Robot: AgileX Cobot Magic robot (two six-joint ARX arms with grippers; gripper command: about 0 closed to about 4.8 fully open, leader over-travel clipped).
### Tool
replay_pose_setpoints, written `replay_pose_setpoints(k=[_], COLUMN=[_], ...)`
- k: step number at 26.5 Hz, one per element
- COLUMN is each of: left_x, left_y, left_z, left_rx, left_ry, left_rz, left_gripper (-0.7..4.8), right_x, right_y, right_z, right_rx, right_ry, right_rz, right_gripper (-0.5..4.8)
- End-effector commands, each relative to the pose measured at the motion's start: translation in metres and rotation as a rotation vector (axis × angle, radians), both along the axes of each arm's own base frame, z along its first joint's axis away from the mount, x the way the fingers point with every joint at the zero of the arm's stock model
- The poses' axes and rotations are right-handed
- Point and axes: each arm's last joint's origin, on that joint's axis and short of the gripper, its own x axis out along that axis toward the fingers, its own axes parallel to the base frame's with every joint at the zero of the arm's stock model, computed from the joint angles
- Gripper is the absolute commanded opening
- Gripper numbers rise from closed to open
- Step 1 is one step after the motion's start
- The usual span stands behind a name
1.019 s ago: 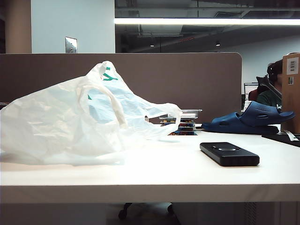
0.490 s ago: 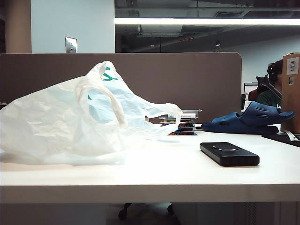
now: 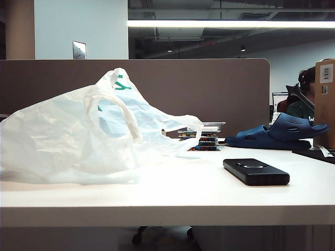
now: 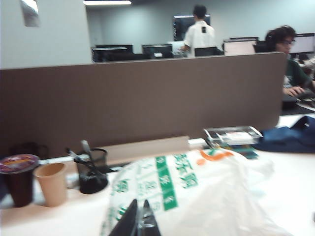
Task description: Put the power bank into the bag.
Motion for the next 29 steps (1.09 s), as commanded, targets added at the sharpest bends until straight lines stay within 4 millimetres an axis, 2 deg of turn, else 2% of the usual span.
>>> replay_pose_setpoints(k=[1,7,15,19,25,29], left_x=[0.004,0.016,0.029,0.037,0.037,0.037], left_y=[-0.002,-0.006,-0.012,-0.015,-0.016,-0.016], left_z=[0.001,0.004,0.042,0.044,0.041,0.040], left_rx=[0.009,0.032,0.052,0.045,0.077,0.075], left_ry=[0.016,0.073,0.195,0.300,0.318,0.325], left_rz=[-0.076,-0.201,-0.421,-0.538,-0.542,-0.543], left_gripper=[-0.06,-0.06,-0.06,-0.06,-0.06,-0.06], right_x=[0.007,0.024,0.050,0.077,0.119,0.140], right_y=[0.001,0.001,0.003,0.015,0.041,0.049], right_z=[0.016,0.055,0.089,0.089,0.072,0.060], right_rx=[0.006,0.016,0.041,0.040,0.040,0.089], right_ry=[0.035,0.117,0.287,0.396,0.577,0.659], right_rz=[0.051,0.072,0.153,0.226,0.319,0.309], right_gripper=[-0.09,-0.09,-0.09,-0.09,-0.09,-0.09])
